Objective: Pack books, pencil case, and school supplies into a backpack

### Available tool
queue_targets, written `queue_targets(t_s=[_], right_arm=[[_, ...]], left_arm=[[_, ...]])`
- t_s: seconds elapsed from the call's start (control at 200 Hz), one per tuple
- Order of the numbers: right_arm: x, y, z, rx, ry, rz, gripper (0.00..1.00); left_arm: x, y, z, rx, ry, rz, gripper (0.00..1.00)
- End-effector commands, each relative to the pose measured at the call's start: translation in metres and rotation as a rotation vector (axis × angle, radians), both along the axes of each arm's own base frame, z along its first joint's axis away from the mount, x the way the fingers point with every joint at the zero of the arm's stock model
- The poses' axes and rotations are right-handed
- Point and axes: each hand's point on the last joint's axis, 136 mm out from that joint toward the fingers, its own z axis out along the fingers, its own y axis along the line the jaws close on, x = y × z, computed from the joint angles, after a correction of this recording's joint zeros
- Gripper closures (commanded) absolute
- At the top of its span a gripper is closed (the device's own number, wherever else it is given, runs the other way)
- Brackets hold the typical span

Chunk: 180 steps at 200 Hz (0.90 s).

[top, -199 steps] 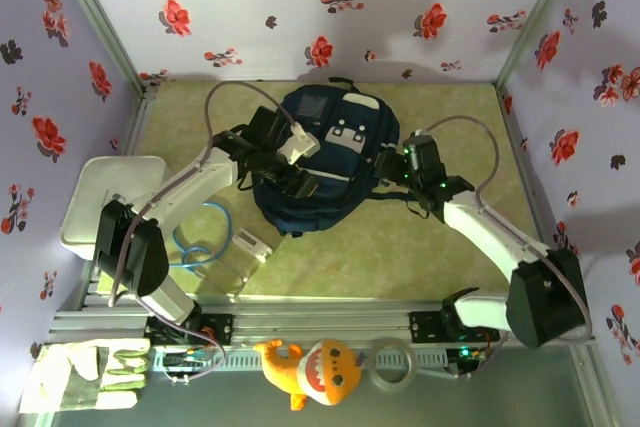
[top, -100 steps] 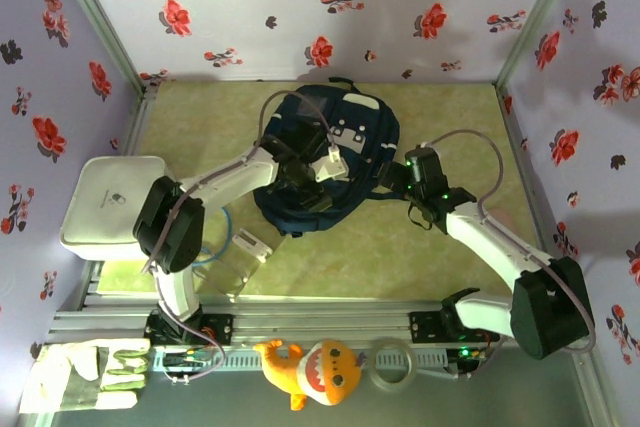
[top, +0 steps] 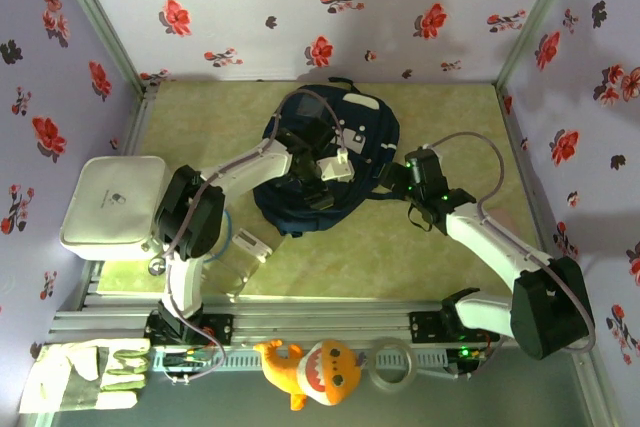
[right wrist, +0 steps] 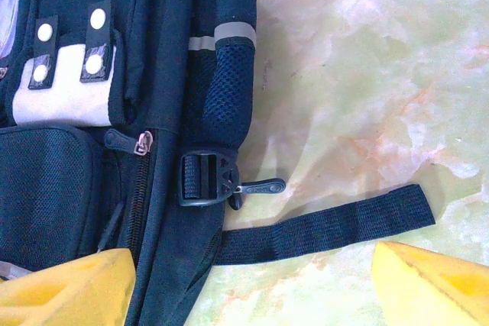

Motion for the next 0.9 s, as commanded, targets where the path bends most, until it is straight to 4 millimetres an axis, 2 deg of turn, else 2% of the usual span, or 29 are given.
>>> queue_targets(t_s=[0.0, 0.105, 0.205, 0.275, 0.455, 0.615, 0.75, 0.895], right_arm=[[0.000, -0.007, 0.001, 0.003, -0.014, -0.041, 0.19], [0.000, -0.008, 0.002, 0.005, -0.017, -0.047, 0.19], [0.001, -0.009, 0.004, -0.002, -0.021, -0.049, 0.19], [0.002, -0.011, 0.007, -0.008, -0.026, -0.052, 0.19], [0.007, -0.009, 0.013, -0.018, -0.041, -0.027, 0.19], [0.017, 0.001, 0.022, -0.046, -0.026, 0.042, 0.21], [0.030, 0.012, 0.025, -0.102, 0.016, 0.123, 0.26], [0.046, 0.031, 0.021, -0.153, 0.070, 0.256, 0.34]], left_arm=[[0.017, 0.007, -0.009, 0.071, -0.083, -0.009, 0.37], [0.033, 0.007, 0.000, 0.069, -0.178, 0.024, 0.46], [0.039, 0.003, 0.020, 0.011, -0.245, 0.030, 0.61], [0.039, 0.001, 0.035, -0.036, -0.282, 0.035, 0.73], [0.031, 0.000, 0.063, -0.120, -0.305, 0.045, 0.91], [0.027, 0.003, 0.080, -0.192, -0.323, 0.080, 0.97], [0.024, 0.005, 0.095, -0.262, -0.323, 0.102, 1.00], [0.018, 0.009, 0.094, -0.292, -0.305, 0.120, 1.00]])
